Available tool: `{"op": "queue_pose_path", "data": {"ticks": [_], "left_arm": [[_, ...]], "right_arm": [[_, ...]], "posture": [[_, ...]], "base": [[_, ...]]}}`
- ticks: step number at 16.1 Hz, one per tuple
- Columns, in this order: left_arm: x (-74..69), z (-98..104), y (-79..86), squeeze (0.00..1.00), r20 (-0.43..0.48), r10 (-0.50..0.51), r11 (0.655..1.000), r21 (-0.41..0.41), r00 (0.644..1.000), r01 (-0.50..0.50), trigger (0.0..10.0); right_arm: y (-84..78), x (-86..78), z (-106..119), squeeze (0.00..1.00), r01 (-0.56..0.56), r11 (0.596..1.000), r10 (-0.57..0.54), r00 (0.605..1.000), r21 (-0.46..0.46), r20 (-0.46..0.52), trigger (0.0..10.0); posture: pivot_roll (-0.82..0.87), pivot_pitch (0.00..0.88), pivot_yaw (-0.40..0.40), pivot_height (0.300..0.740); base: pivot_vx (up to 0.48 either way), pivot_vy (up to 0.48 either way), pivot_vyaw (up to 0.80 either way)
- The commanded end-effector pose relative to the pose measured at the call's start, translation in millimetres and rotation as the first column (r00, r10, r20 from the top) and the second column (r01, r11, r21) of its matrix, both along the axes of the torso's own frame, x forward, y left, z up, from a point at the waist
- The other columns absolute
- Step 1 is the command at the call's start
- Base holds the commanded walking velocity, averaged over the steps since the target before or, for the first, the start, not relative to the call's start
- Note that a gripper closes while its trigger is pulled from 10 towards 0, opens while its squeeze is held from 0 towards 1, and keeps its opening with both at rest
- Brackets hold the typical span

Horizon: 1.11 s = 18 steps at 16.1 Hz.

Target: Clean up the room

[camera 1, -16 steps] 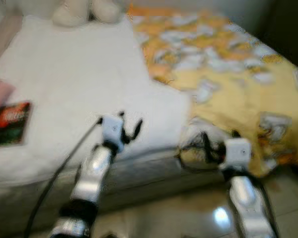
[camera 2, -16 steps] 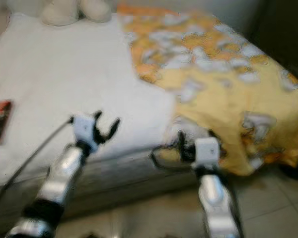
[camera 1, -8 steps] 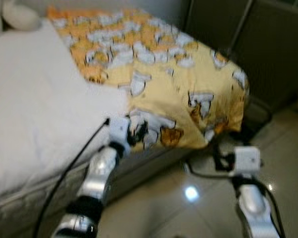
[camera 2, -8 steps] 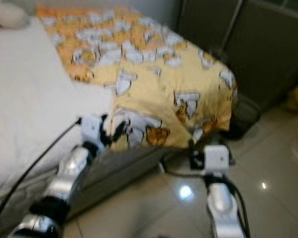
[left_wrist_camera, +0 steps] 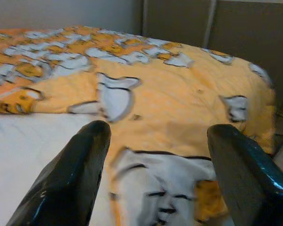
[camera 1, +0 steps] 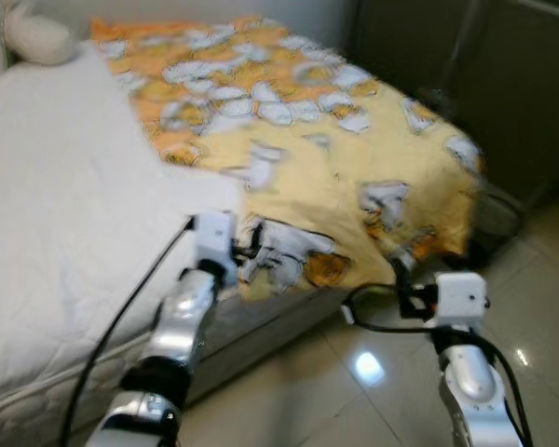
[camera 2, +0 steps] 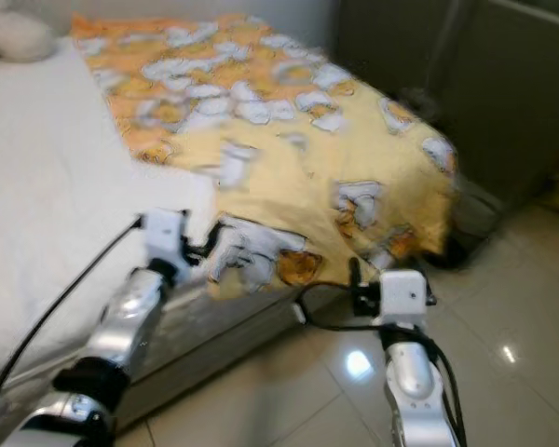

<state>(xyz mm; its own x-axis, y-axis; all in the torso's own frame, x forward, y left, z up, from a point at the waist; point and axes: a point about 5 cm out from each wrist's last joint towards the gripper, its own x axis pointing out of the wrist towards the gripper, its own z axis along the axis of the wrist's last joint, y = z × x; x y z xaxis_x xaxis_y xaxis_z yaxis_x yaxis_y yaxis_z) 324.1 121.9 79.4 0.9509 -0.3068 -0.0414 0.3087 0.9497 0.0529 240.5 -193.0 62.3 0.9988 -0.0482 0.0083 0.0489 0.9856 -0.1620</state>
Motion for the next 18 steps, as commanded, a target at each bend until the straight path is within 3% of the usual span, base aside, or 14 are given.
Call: {"op": "queue_pose_path", "data": {"ticks": [1,7,9,10,12,13,14,16,18], "left_arm": [[-0.3,-5.8,13.3,0.0,-0.03,0.042,0.999,0.021,0.999,-0.042,10.0],[6.5,-15.0,23.0,0.0,-0.117,0.112,0.992,0.073,0.987,-0.104,10.0],[8.6,-31.1,10.8,0.0,-0.293,0.012,0.99,0.135,0.956,0.028,10.0],[7.7,-35.1,8.3,0.0,-0.327,0.002,0.987,0.152,0.945,0.05,10.0],[13.1,-35.9,-12.8,0.0,-0.374,-0.005,0.985,0.158,0.927,0.069,10.0],[14.6,-34.9,-16.1,0.0,-0.38,0.002,0.986,0.155,0.925,0.062,10.0],[21.7,-27.6,-19.1,0.0,-0.363,0.057,0.99,0.142,0.93,-0.006,10.0],[27.7,-19.2,-23.2,0.0,-0.342,0.081,0.993,0.106,0.936,-0.047,10.0],[28.1,-17.4,-27.8,0.0,-0.315,0.09,0.991,0.122,0.945,-0.054,10.0]], "right_arm": [[6.7,1.2,1.6,0.0,-0.025,1.0,0.025,1.0,0.018,0.003,10.0],[10.5,-2.0,-0.8,0.0,-0.053,0.998,0.053,0.998,0.026,-0.013,10.0],[12.5,-9.6,-7.0,0.0,-0.084,0.996,0.085,0.995,0.03,-0.049,10.0],[12.1,-11.2,-8.7,0.0,-0.087,0.996,0.089,0.994,0.03,-0.06,10.0],[0.0,-30.2,-28.5,0.0,-0.109,0.994,0.112,0.98,0.029,-0.164,10.0],[-3.6,-35.8,-32.6,0.0,-0.114,0.993,0.116,0.975,0.022,-0.188,10.0],[-10.8,-51.4,-37.7,0.0,-0.13,0.991,0.13,0.963,0.015,-0.235,10.0],[-12.0,-67.7,-38.6,0.0,-0.14,0.99,0.14,0.955,0.021,-0.262,10.0],[-10.1,-84.3,-36.7,0.0,-0.157,0.987,0.157,0.949,0.022,-0.274,10.0]], "posture": [[-0.02,0.0,-0.016,0.74],[-0.03,0.0,-0.017,0.74],[-0.03,0.0,-0.019,0.74],[-0.03,0.0,-0.021,0.74],[-0.05,0.0,-0.037,0.74],[-0.06,0.0,-0.039,0.74],[-0.1,0.0,-0.038,0.74],[-0.15,0.0,-0.035,0.74],[-0.18,0.0,-0.04,0.74]], "base": [[0.48,0.0,0.0],[0.4,0.0,0.0],[0.0,0.0,0.0],[0.0,0.0,0.0],[0.0,0.0,0.0],[0.0,0.0,0.0],[0.0,0.0,0.0],[0.0,0.0,0.0],[0.0,0.0,0.0]]}}
